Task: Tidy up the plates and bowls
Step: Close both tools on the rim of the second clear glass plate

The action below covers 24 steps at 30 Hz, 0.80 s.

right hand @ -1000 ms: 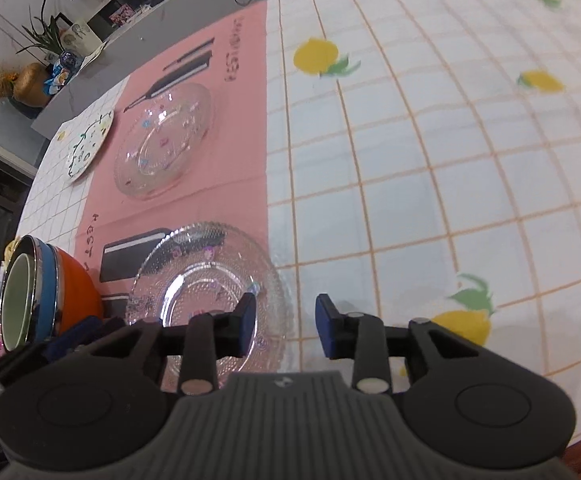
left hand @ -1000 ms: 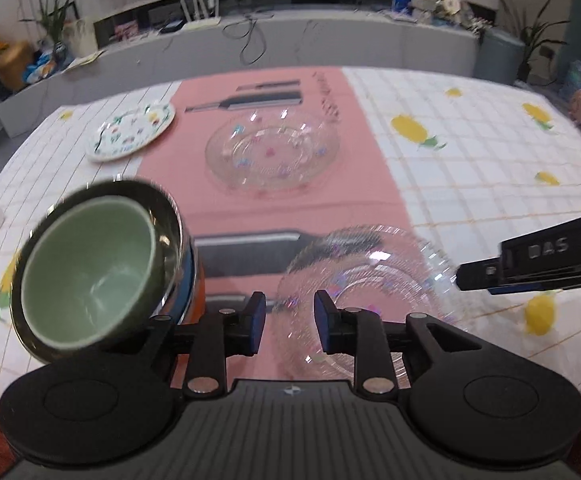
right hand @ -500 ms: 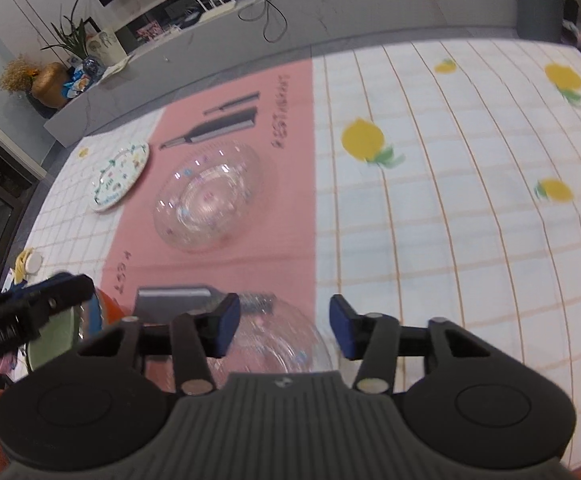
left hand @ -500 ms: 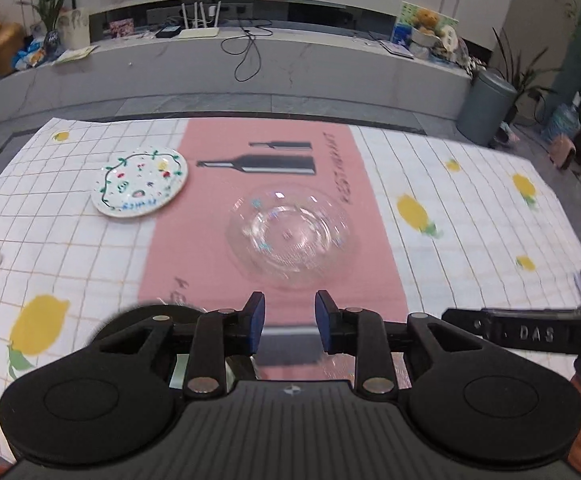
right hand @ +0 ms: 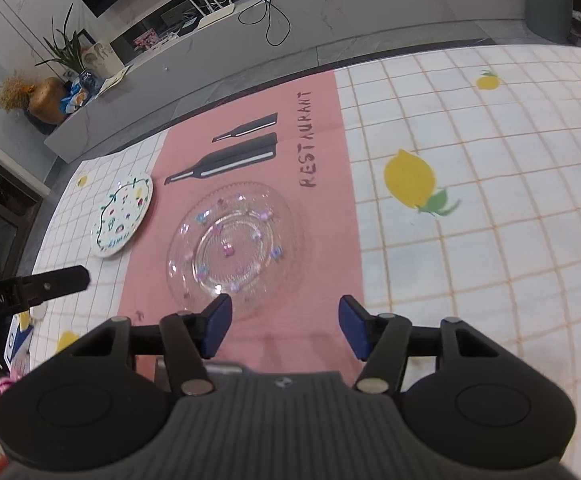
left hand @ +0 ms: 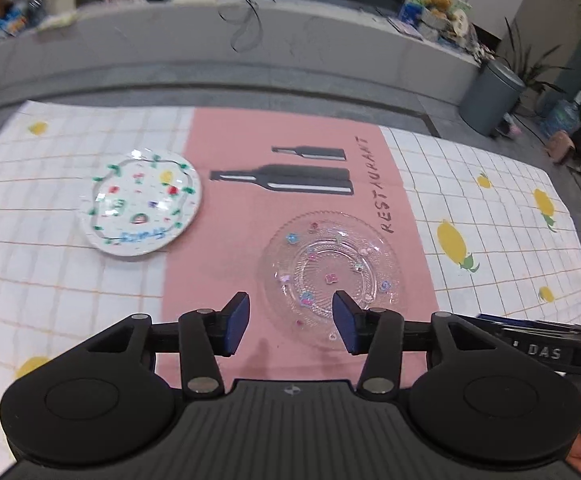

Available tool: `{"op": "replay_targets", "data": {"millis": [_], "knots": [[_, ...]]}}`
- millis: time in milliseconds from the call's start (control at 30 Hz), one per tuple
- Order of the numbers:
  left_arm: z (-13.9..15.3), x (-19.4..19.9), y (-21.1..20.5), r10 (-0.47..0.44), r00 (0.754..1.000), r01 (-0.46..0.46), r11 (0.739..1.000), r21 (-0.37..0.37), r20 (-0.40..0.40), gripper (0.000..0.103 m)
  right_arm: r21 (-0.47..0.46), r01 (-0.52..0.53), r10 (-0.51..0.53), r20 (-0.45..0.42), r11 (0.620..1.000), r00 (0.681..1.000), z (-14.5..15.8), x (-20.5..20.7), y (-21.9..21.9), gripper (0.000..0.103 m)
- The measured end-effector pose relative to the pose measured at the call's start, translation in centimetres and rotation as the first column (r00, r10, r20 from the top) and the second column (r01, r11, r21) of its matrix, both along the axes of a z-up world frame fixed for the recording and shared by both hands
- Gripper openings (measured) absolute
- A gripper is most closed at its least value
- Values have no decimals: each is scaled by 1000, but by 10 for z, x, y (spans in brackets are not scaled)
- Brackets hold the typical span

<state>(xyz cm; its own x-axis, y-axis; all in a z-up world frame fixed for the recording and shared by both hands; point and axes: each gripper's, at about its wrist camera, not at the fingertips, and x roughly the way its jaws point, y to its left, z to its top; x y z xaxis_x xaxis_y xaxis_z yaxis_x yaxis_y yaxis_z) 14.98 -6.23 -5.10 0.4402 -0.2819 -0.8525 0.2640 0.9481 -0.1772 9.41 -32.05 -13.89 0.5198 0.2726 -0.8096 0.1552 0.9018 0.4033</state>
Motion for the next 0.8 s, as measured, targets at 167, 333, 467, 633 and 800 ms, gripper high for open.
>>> {"op": "replay_targets", "data": {"millis": [167, 333, 467, 633, 800], "knots": [[-22, 31, -4, -42, 999, 43, 998, 41, -30, 55, 19, 0, 0, -35, 1000, 999, -22, 26, 1, 48], [-47, 55, -10, -90, 992, 96, 994, 57, -87, 54, 21, 22, -20, -64, 1000, 998, -43, 48, -5, 43], [-68, 66, -14, -95, 987, 107, 990, 87, -130, 48, 46, 24, -21, -76, 999, 997, -54, 61, -9, 30], [-83, 74, -13, -82, 981, 94, 993, 67, -175, 33, 61, 17, -13, -56, 998, 998, -59, 68, -9, 29], [-87, 75, -14, -89, 979, 99, 994, 44, -184, 22, 100, 21, -16, -53, 995, 998, -62, 69, -11, 25]]}}
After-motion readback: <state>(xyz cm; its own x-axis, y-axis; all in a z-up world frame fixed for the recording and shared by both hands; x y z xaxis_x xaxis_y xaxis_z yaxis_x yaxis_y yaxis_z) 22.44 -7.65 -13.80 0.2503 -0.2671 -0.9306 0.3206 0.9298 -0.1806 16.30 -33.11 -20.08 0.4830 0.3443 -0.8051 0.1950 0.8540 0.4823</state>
